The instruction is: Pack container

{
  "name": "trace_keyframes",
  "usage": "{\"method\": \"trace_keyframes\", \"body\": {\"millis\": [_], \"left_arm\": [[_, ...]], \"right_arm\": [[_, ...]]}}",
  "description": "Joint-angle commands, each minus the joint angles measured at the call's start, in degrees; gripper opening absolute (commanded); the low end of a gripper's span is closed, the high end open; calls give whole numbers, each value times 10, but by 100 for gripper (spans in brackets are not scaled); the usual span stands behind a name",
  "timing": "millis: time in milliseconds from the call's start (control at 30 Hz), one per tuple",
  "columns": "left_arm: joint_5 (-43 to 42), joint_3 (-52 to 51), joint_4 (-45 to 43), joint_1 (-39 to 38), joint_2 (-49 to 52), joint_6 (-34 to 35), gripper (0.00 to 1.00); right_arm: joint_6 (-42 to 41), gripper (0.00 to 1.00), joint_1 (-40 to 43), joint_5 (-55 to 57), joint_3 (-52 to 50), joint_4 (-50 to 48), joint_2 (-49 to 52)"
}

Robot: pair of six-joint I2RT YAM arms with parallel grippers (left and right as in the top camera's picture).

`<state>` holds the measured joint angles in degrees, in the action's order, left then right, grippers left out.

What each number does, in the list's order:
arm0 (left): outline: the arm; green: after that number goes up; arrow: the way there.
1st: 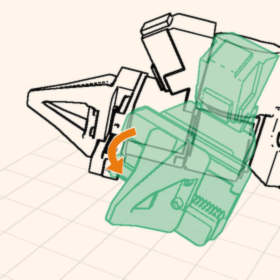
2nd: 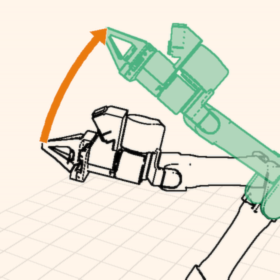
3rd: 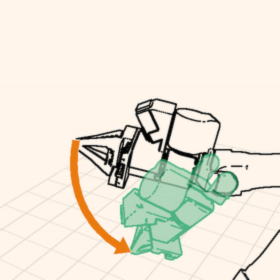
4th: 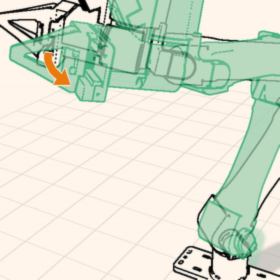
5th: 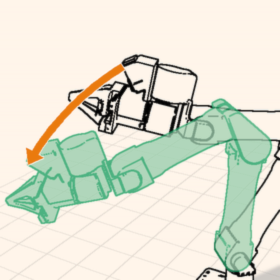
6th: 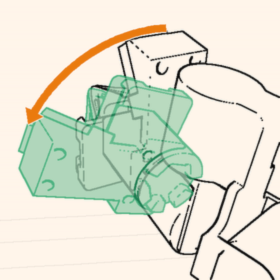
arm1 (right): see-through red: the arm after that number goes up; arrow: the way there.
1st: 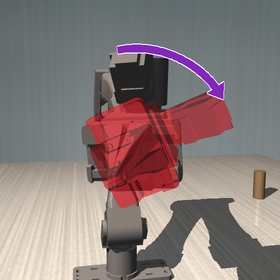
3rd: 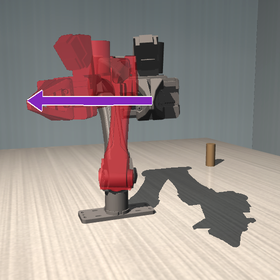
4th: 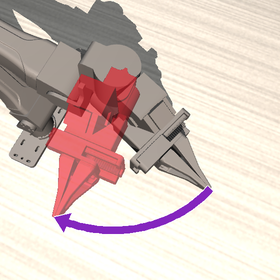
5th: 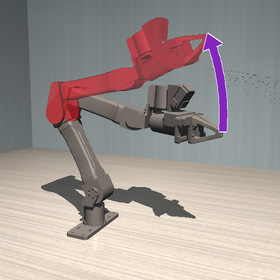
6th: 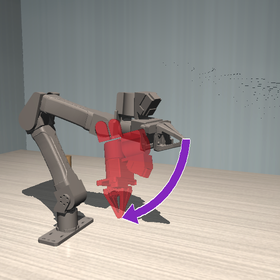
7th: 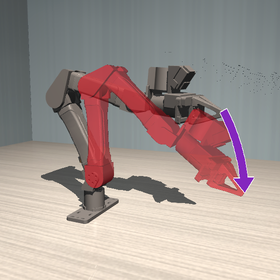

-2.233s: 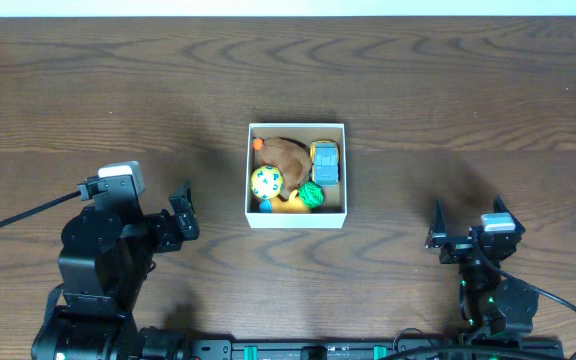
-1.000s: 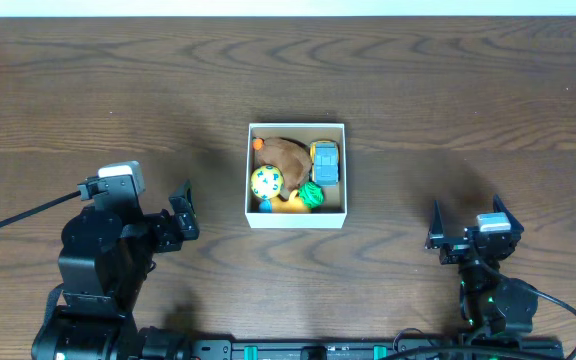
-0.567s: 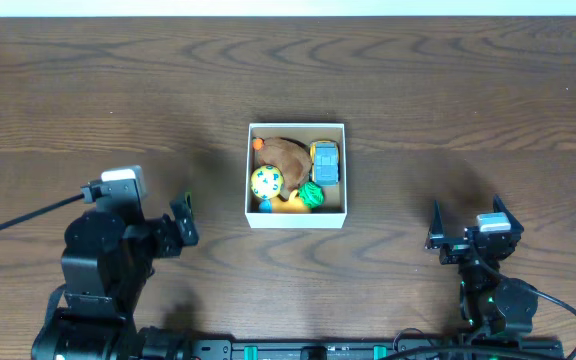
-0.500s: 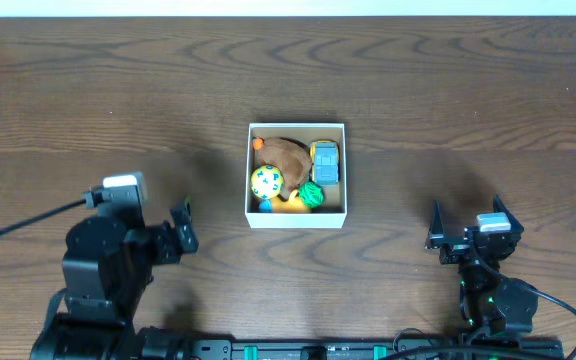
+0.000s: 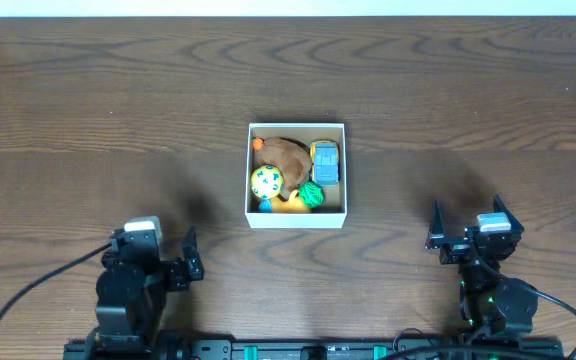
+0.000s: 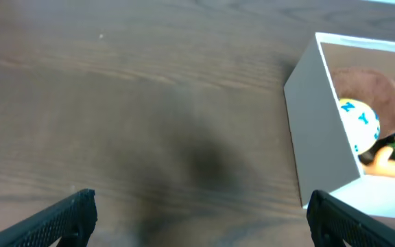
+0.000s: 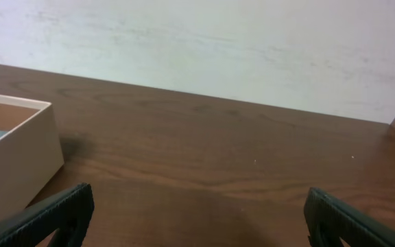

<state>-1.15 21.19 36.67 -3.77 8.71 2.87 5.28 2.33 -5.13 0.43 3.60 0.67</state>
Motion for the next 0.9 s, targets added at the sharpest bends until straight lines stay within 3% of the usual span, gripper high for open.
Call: {"method": "trace_keyframes", "body": {"millis": [0,300,567,867], "left_arm": [[-22,-30,-30,6,-32,-60,98],[-23,-123,-208,26,-76,-182,98],[-23,-203,-372,54,-86,-187,98],[-12,-210,-326,55,-86,-163,98]], "right_arm": [[8,99,-5,2,-1,2,-4],[8,99,-5,2,-1,2,-4],[8,99,-5,2,-1,2,-4],[8,99,-5,2,-1,2,-4]]}}
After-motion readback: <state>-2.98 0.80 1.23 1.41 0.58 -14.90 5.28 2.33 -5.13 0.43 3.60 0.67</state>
